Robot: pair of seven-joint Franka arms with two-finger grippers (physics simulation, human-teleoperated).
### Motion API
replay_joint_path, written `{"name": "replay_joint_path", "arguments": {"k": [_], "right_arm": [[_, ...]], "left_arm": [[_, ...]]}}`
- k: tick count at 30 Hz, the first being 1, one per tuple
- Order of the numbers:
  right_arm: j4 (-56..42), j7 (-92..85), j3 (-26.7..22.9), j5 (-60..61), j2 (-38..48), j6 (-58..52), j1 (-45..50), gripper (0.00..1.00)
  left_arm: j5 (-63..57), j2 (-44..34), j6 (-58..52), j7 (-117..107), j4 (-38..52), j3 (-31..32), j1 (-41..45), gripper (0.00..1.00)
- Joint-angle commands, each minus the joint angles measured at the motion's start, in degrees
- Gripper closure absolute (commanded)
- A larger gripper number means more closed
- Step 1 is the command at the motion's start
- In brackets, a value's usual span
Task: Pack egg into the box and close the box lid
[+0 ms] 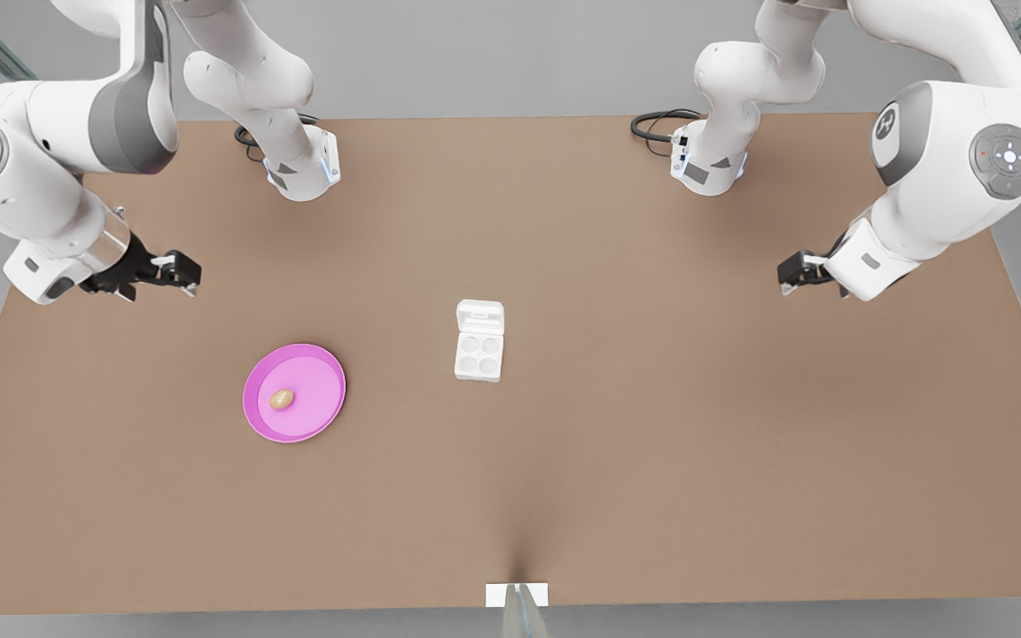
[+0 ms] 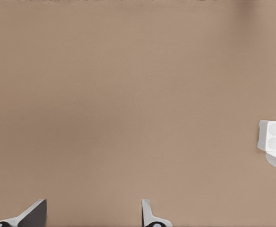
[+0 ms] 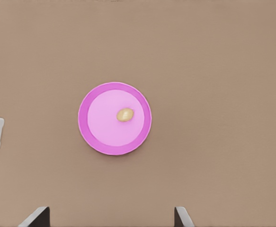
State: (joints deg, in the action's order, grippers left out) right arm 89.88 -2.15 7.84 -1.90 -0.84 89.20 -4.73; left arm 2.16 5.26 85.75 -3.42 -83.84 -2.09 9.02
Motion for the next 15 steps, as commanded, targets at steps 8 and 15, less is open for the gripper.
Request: {"name": "replay_joint_path", "arguments": {"k": [8, 15], "right_arm": [[9.69, 1.27, -0.01, 0.15, 1.81, 14.94, -3.01, 0.0], [35.27, 1.27, -0.1, -0.03, 1.46, 45.42, -3.09, 0.0]], "left_arm": [[0.04, 0.19, 1.52, -1.33, -3.52, -1.42, -0.05, 0.0], [0.12, 3.35, -0.14, -0.36, -3.08, -1.34, -0.32, 0.0]]}}
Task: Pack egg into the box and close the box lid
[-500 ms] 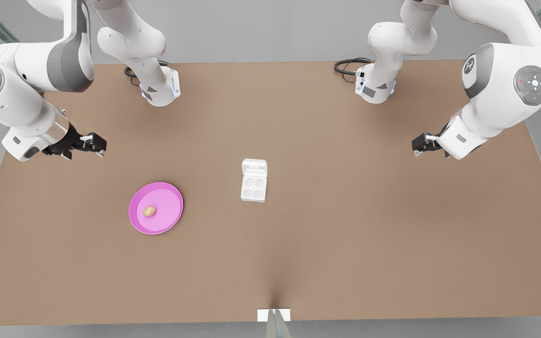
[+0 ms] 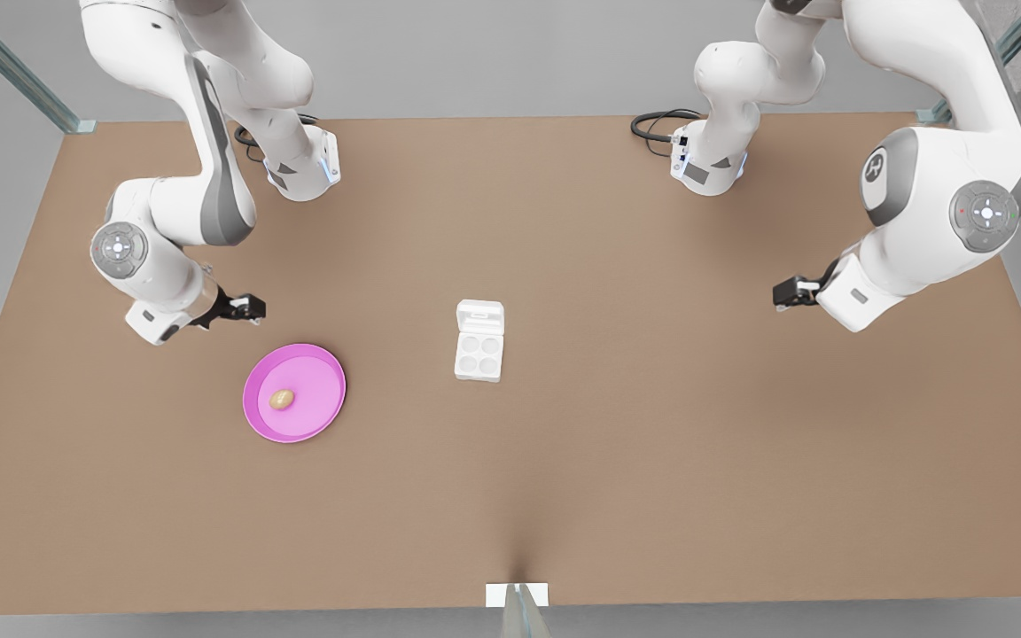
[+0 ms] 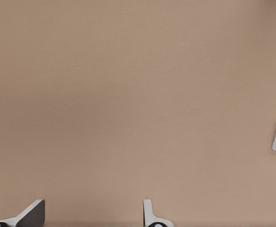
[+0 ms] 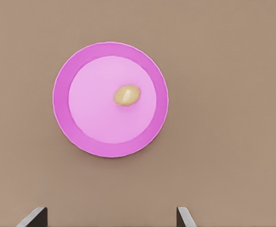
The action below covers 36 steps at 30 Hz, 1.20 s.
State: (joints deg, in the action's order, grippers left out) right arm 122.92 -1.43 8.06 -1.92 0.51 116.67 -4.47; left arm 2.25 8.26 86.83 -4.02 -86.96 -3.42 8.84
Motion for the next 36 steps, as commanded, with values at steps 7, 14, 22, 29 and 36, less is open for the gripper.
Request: {"name": "replay_joint_path", "arguments": {"k": [7, 14, 22, 29, 36], "right_arm": [[-1.54, -0.41, -2.26, -0.1, -11.49, 26.33, -3.88, 0.0], [1.19, 0.29, -1.56, -0.1, -20.29, 37.58, -3.18, 0.0], [0.13, 0.47, -0.42, -0.1, -26.79, 46.19, -2.04, 0.0], [-6.72, 0.73, -0.06, -0.01, -29.43, 40.05, -1.95, 0.0], [-5.5, 0.38, 1.17, -0.28, -30.83, 39.86, -1.95, 0.0]], "left_arm": [[0.38, 0.53, -0.79, -0.02, 0.21, 0.08, -0.05, 0.0], [0.38, 0.97, -0.7, -0.46, 0.3, 0.08, -0.05, 0.0], [0.38, 0.88, -0.96, -0.55, 0.38, 0.17, -0.05, 0.0], [0.3, 0.88, -1.14, -0.63, 0.38, 0.25, -0.05, 0.0], [0.12, 0.88, -1.14, -0.63, 0.47, 0.34, -0.05, 0.0]]}}
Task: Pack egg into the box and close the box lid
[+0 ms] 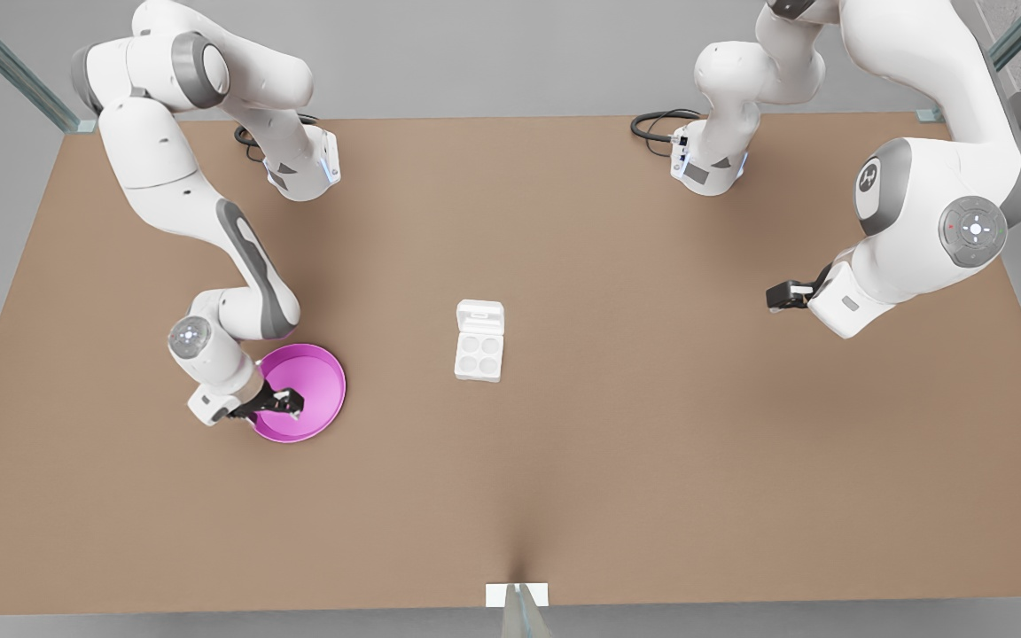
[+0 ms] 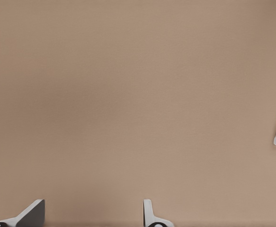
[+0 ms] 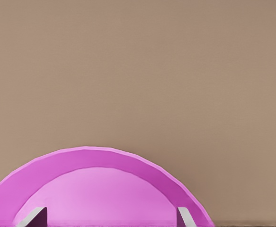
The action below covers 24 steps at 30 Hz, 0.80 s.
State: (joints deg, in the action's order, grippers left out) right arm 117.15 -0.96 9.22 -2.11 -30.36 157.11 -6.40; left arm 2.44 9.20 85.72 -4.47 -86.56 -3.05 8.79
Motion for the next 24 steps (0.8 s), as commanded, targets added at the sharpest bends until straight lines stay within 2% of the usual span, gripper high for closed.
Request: {"name": "replay_joint_path", "arguments": {"k": [1, 13, 24], "right_arm": [[1.06, -0.1, -0.08, -0.08, -0.14, -0.4, -0.1, 0.0], [5.89, -0.18, 0.01, -0.17, 3.2, -2.77, -0.8, 0.0], [5.63, -0.36, 0.01, -0.17, 0.21, -2.16, -0.8, 0.0]], "left_arm": [[-0.07, -0.06, -0.03, -0.19, -0.01, 0.06, 0.0, 0.0], [-0.25, 0.03, -0.03, -0.19, 0.61, 0.15, 0.0, 0.0], [-0.25, 0.47, -0.03, -0.19, 0.69, 0.06, 0.0, 0.0]]}}
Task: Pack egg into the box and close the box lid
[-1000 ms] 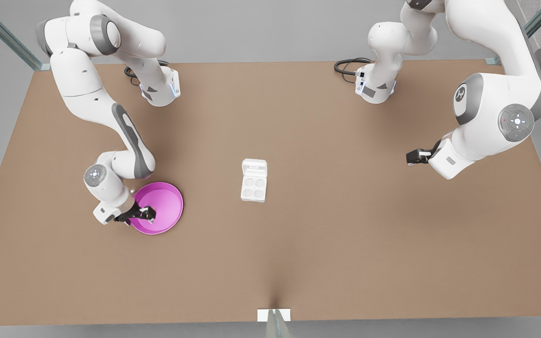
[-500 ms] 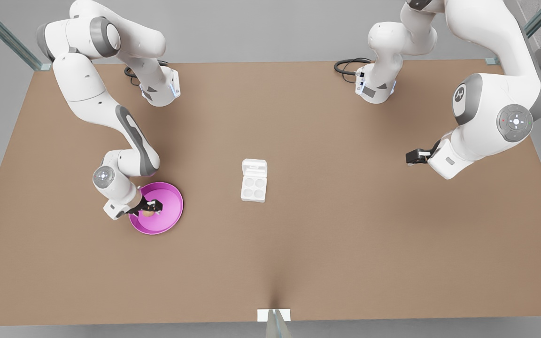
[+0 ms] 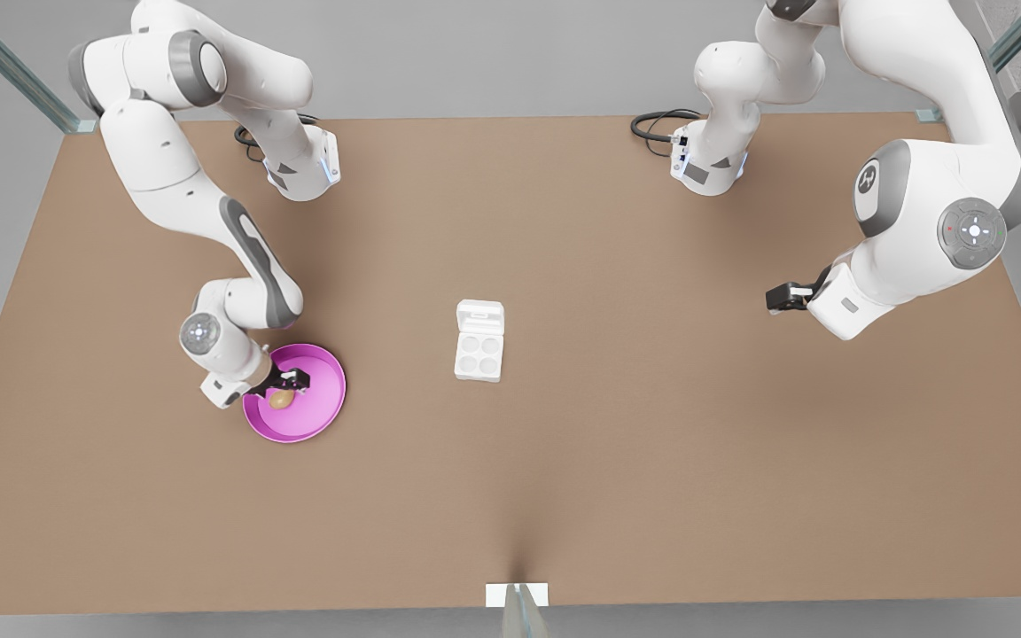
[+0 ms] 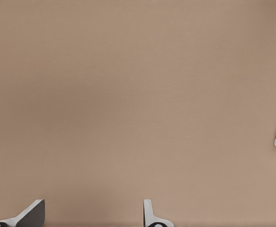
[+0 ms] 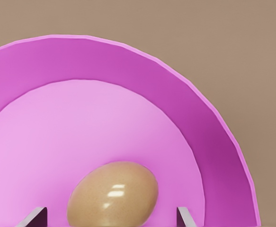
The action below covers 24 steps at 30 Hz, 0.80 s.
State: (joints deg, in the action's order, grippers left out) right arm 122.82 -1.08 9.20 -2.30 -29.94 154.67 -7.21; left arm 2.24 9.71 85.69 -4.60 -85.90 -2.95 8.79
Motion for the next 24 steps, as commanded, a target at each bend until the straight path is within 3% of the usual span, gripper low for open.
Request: {"name": "replay_joint_path", "arguments": {"k": [1, 17, 18, 20, 22, 24], "right_arm": [[-0.22, -0.06, -0.06, 0.01, -0.2, 1.51, 0.0, 0.0], [-1.27, 0.12, 0.03, -0.07, 0.41, 2.75, 0.0, 0.0], [-1.27, 0.12, 0.03, -0.07, 0.41, 2.75, 0.0, 0.06], [-1.27, 0.03, 0.03, -0.07, 0.5, 2.66, 0.0, 0.33], [-1.18, 0.03, 0.03, -0.07, 0.59, 2.57, 0.0, 0.4], [-1.19, 0.03, 0.03, -0.07, 0.5, 2.66, 0.0, 0.4]], "left_arm": [[0.04, -0.05, 0.01, -0.05, 0.03, -0.03, -0.01, 0.0], [-0.05, -0.05, 0.09, 0.03, 0.03, -0.03, -0.01, 0.0], [-0.05, 0.04, 0.09, 0.03, 0.03, -0.03, -0.01, 0.0], [-0.05, 0.04, 0.09, 0.03, 0.03, 0.05, -0.01, 0.0], [-0.05, 0.04, 0.01, 0.03, 0.03, -0.03, -0.01, 0.0], [-0.05, 0.04, 0.09, 0.03, 0.03, 0.05, -0.01, 0.0]]}}
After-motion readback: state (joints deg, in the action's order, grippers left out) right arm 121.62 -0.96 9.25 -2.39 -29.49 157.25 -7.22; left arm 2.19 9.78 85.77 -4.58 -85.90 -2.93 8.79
